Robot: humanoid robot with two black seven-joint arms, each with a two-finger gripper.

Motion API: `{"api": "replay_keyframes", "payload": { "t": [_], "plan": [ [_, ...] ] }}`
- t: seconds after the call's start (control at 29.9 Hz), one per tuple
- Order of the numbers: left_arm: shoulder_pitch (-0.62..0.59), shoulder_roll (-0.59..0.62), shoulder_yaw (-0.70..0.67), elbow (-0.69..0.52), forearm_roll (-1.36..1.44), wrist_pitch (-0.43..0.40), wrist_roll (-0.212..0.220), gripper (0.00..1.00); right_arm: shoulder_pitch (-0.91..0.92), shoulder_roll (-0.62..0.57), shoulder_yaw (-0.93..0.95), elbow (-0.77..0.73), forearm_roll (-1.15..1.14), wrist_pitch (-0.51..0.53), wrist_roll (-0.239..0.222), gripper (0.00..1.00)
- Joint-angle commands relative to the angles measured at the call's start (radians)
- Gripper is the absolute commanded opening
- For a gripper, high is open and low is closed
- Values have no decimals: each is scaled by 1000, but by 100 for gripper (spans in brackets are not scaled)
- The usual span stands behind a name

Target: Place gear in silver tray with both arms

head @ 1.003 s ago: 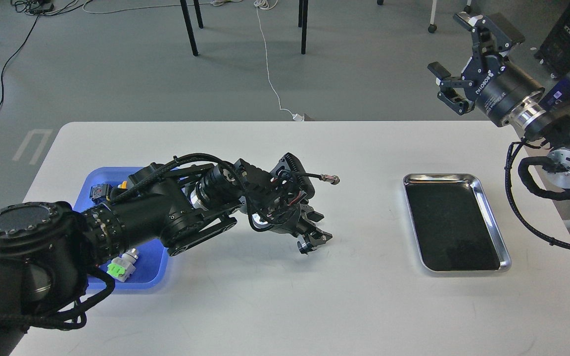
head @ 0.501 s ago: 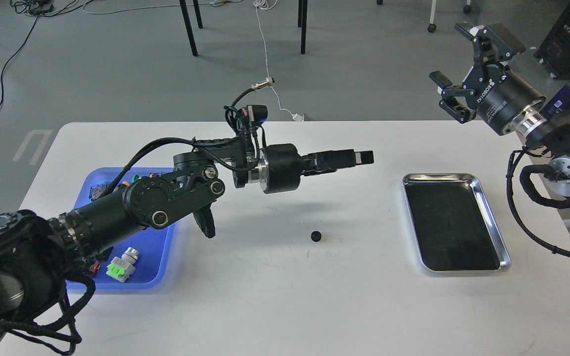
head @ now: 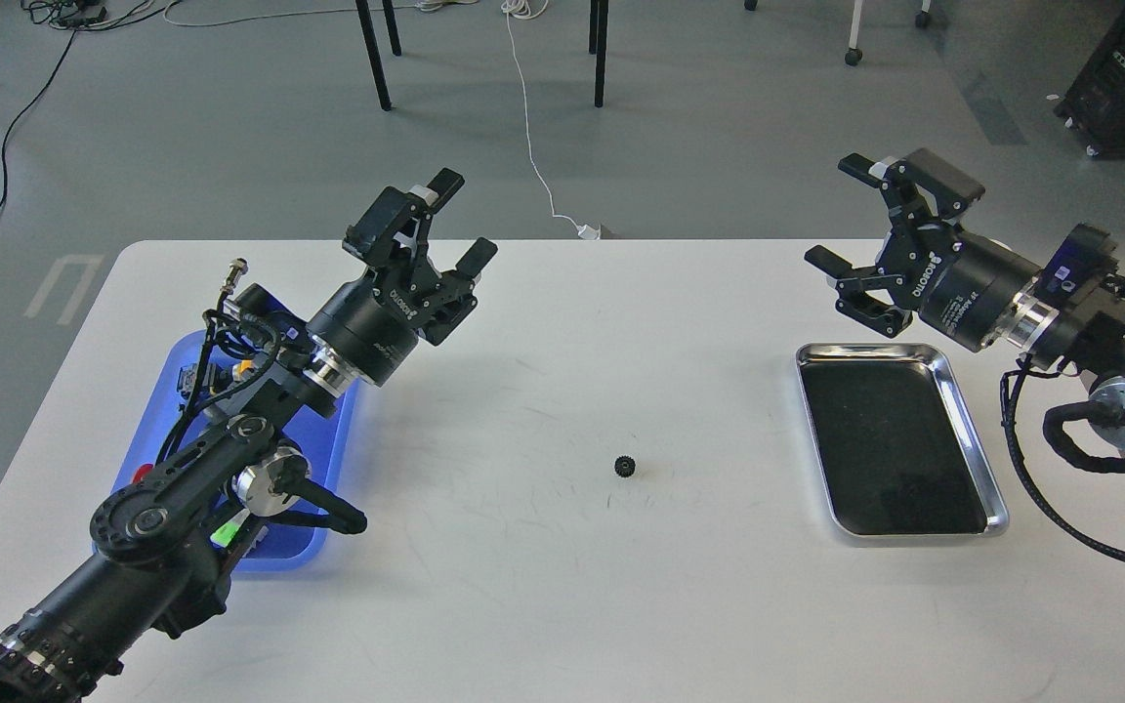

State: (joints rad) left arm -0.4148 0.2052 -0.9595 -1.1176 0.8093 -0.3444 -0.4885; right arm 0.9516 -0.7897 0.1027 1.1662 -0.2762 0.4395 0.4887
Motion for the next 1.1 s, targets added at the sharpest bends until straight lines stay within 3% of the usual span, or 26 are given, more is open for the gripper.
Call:
{"api": "replay_keyframes", "payload": {
  "t": [0.0, 0.1, 0.17, 0.47, 0.67, 0.8, 1.07],
  "plan": [
    [17, 11, -60, -8, -109, -13, 49, 98, 100, 0, -124, 7, -203, 13, 0, 99],
    [19, 37, -73, -5, -177, -28, 146, 98, 240, 23, -283, 41, -335, 5, 0, 99],
    [19, 52, -74, -5, -186, -47, 169, 98, 332, 61, -380, 55, -406, -22, 0, 99],
    [47, 62, -111, -10, -186, -73, 163, 98, 630, 364, -779, 44, -866, -292, 0, 99],
    [74, 57, -128, -33, -185, -77, 163, 98, 656, 497, -877, 16, -880, -326, 0, 98],
    [97, 54, -142, -103, -185, -76, 169, 98, 656, 556, -952, 6, -880, -398, 0, 97],
    [99, 53, -150, -111, -185, -74, 168, 98, 642, 691, -1038, -54, -879, -502, 0, 94]
  ]
}}
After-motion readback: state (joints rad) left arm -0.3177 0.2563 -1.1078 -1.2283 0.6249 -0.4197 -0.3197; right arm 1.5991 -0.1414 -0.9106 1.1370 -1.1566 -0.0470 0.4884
